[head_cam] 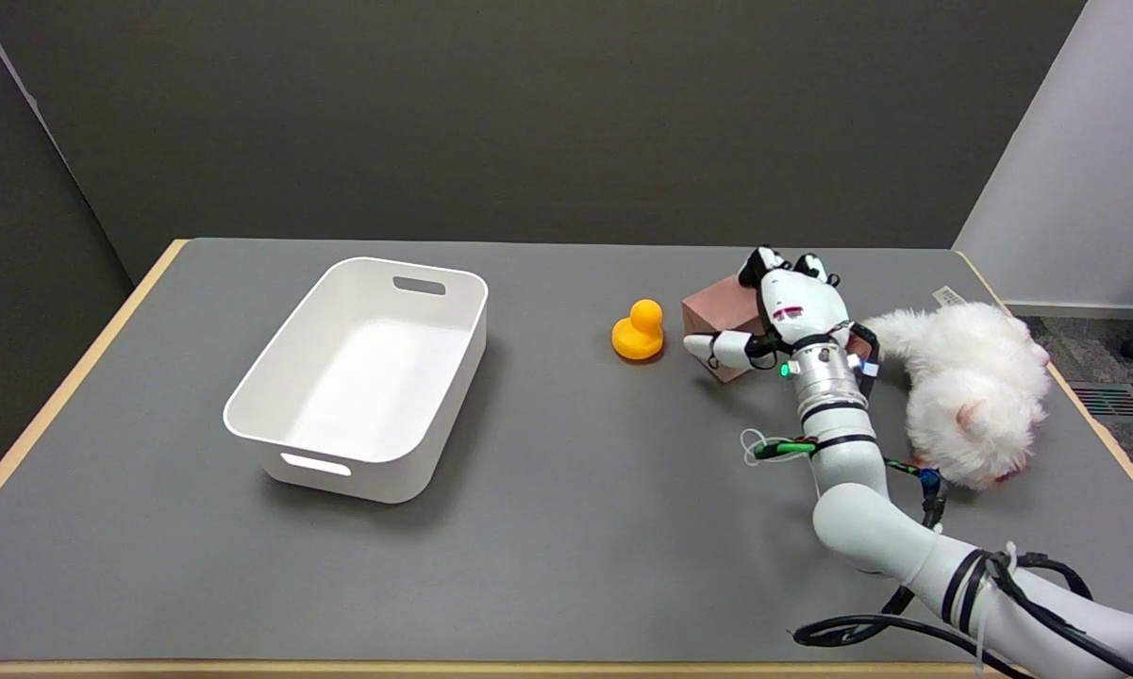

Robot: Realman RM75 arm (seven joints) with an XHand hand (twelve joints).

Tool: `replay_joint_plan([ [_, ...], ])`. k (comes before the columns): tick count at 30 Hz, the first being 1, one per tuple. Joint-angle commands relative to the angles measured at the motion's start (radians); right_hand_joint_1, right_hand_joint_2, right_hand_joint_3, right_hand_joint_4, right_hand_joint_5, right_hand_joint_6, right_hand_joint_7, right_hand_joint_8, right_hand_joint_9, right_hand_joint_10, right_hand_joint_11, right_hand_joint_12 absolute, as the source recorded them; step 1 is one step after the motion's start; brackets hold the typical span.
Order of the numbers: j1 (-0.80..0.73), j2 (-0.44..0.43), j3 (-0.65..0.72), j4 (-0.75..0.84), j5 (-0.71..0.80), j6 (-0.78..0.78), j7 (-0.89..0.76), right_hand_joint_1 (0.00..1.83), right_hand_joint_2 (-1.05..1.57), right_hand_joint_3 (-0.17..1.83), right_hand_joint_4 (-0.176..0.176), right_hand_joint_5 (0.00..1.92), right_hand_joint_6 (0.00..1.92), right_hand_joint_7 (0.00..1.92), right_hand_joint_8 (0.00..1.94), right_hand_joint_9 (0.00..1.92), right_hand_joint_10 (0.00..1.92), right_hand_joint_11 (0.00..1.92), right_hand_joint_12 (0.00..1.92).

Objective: Pick up wooden cube.

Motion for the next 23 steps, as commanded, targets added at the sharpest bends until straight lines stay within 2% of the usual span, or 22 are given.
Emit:
replay_joint_plan([
  [1,0.0,0.056,0.028,0.214,-0.258,0.043,0.065,1.11,1.35,0.06,-0.176,0.5,1.66,0.57,1.7,0.74,1.53,0.04,1.92],
  [6,0.025,0.078,0.027,0.339,-0.397,0.026,0.065,1.11,1.33,0.08,-0.176,0.51,1.65,0.57,1.7,0.73,1.56,0.06,1.92],
  [13,0.059,0.072,-0.001,0.428,-0.487,-0.053,0.074,1.12,1.32,0.1,-0.176,0.52,1.65,0.57,1.7,0.74,1.57,0.08,1.92],
  [20,0.142,0.018,-0.071,0.428,-0.568,-0.181,0.245,1.12,1.31,0.12,-0.176,0.52,1.64,0.58,1.69,0.74,1.56,0.14,1.92],
  [23,0.193,-0.03,-0.122,0.377,-0.568,-0.257,0.299,1.13,1.31,0.12,-0.176,0.53,1.63,0.58,1.68,0.74,1.55,0.16,1.92],
])
